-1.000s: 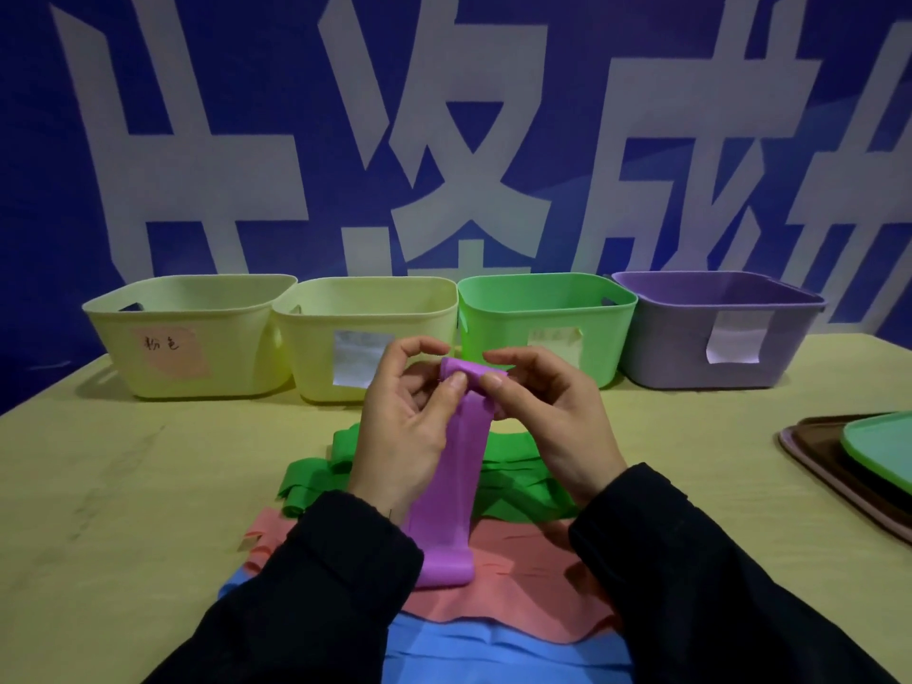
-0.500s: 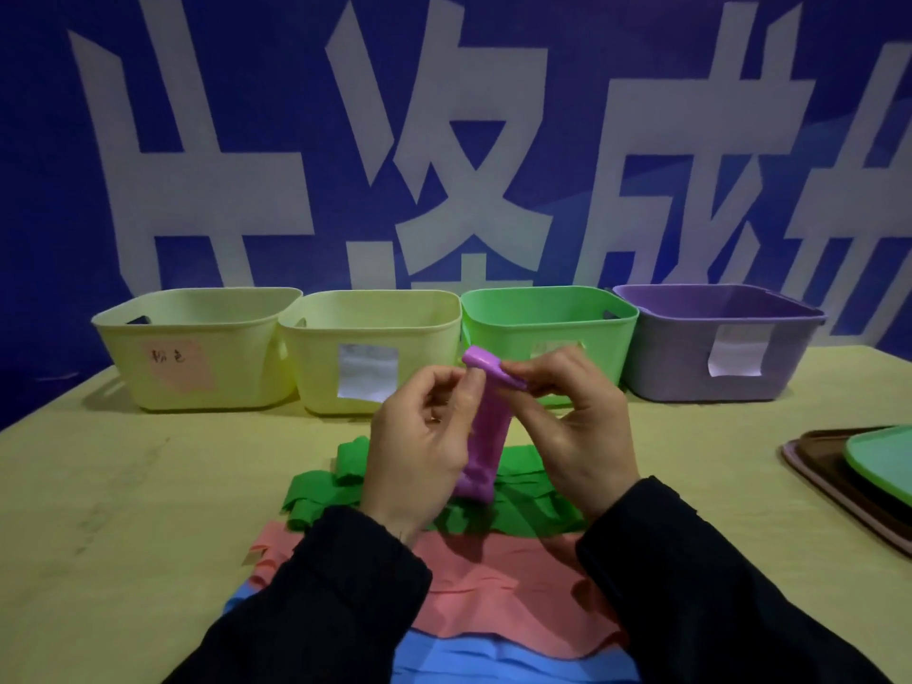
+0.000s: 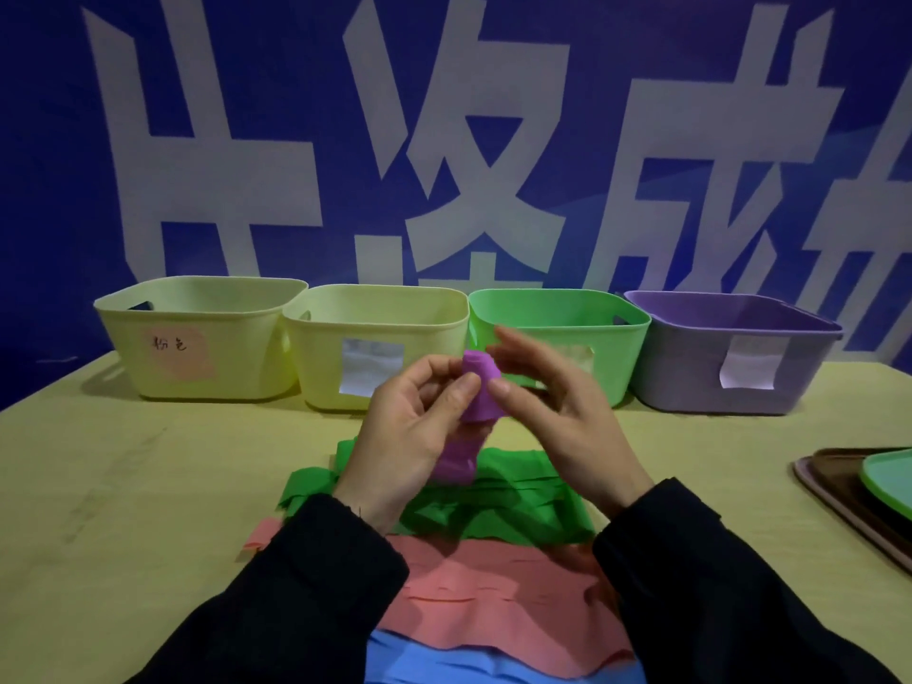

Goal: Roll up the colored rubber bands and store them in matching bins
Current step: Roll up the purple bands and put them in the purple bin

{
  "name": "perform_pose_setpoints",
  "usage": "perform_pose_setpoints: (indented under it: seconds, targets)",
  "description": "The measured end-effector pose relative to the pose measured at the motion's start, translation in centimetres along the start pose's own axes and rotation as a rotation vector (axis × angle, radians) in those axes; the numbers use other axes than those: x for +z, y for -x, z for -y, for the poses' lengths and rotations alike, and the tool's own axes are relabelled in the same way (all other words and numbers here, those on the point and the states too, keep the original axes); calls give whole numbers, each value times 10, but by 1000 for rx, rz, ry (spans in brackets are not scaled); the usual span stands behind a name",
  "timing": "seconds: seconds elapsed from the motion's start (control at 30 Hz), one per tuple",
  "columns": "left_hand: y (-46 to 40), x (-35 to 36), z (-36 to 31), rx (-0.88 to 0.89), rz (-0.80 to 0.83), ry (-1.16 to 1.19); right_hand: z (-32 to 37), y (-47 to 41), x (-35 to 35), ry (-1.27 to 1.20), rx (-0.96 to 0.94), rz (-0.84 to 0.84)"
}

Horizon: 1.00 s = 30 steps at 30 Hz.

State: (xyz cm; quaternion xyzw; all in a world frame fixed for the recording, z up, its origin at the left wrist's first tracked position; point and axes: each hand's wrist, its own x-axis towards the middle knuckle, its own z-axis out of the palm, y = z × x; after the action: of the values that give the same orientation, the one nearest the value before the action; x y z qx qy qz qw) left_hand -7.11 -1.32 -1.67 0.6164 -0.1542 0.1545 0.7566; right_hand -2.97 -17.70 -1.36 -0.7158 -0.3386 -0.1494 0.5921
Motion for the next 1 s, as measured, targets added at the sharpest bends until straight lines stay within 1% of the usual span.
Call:
perform_pose_setpoints:
  seconds: [0.07, 0.17, 0.27, 0.4, 0.47, 0.53, 0.67, 0.77, 0.87, 0.93, 1.0]
  targets:
    - [0, 3, 3, 9, 28, 9, -3, 2, 4, -87, 45, 37]
    - [-1, 2, 5, 40, 20, 1, 3, 5, 6, -283, 88, -45]
    - [1, 1, 3, 74, 15, -25, 7, 7, 6, -309, 77, -80]
    - [1, -3, 1, 64, 14, 18, 14, 9, 4, -381, 138, -29]
    - [0, -5, 0, 57, 13, 45, 16, 10, 2, -358, 148, -13]
    - [0, -6, -1, 57, 20, 49, 19, 11, 3, -307, 118, -6]
    - [1, -2, -1, 36, 14, 72, 25, 12, 7, -285, 85, -38]
    - [2, -1, 0, 61, 16, -15, 25, 13, 7, -202, 87, -31]
    - [4, -4, -1, 72, 53, -118, 29, 16, 10, -166, 82, 34]
    - [5, -4, -1, 56, 25, -124, 34, 17, 11, -190, 96, 55]
    - [6, -3, -2, 42, 2, -101, 34, 17, 9, -186, 89, 42]
